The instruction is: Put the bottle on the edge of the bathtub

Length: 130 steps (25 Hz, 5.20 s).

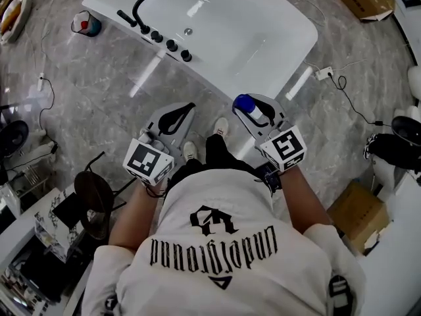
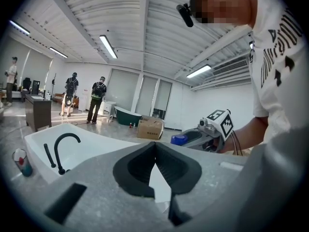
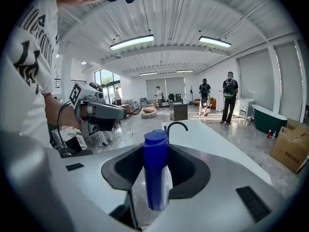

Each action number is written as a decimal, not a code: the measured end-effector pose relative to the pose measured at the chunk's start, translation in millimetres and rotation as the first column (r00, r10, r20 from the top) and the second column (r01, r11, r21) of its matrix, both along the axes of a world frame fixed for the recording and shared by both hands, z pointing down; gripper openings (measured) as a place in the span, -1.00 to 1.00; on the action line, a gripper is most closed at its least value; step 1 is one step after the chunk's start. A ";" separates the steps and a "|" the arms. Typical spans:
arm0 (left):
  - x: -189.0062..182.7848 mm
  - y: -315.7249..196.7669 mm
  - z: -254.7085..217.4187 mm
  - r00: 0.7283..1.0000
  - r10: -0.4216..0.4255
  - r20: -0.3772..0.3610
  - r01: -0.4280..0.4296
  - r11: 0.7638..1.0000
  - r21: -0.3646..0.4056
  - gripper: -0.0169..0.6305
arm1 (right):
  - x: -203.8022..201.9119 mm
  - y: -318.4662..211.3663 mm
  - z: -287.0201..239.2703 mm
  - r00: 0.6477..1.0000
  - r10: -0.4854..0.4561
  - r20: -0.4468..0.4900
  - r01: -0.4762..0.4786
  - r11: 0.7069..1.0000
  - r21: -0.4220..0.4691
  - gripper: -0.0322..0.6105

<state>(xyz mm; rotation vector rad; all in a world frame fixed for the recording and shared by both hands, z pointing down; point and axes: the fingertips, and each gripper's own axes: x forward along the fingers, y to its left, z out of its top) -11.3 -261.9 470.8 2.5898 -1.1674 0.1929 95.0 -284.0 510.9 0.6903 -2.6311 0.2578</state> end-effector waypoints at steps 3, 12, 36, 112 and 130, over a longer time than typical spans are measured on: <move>5.0 -12.9 16.3 1.000 -0.007 -0.001 0.007 1.000 -0.031 -0.91 | 0.4 -12.8 22.5 0.999 -0.024 -0.026 0.024 1.000 -0.004 -0.42; 14.2 -33.7 61.1 1.000 -0.002 -0.001 0.002 0.996 -0.092 -0.91 | -2.9 -33.4 77.8 0.997 -0.051 -0.061 0.047 0.997 -0.065 -0.42; 8.6 -80.1 167.8 0.999 -0.031 0.026 0.036 0.977 -0.208 -0.91 | -19.6 -78.0 214.6 0.970 -0.149 -0.193 0.124 0.983 -0.136 -0.42; -20.5 16.1 147.7 0.996 0.074 0.057 -0.064 0.984 -0.168 -0.91 | -29.8 -6.3 173.6 0.957 0.178 -0.230 -0.177 0.984 0.028 -0.43; -76.6 107.6 55.8 0.987 0.133 0.087 -0.132 0.991 -0.019 -0.91 | -70.3 96.4 31.5 0.961 0.260 -0.098 -0.243 0.957 0.160 -0.83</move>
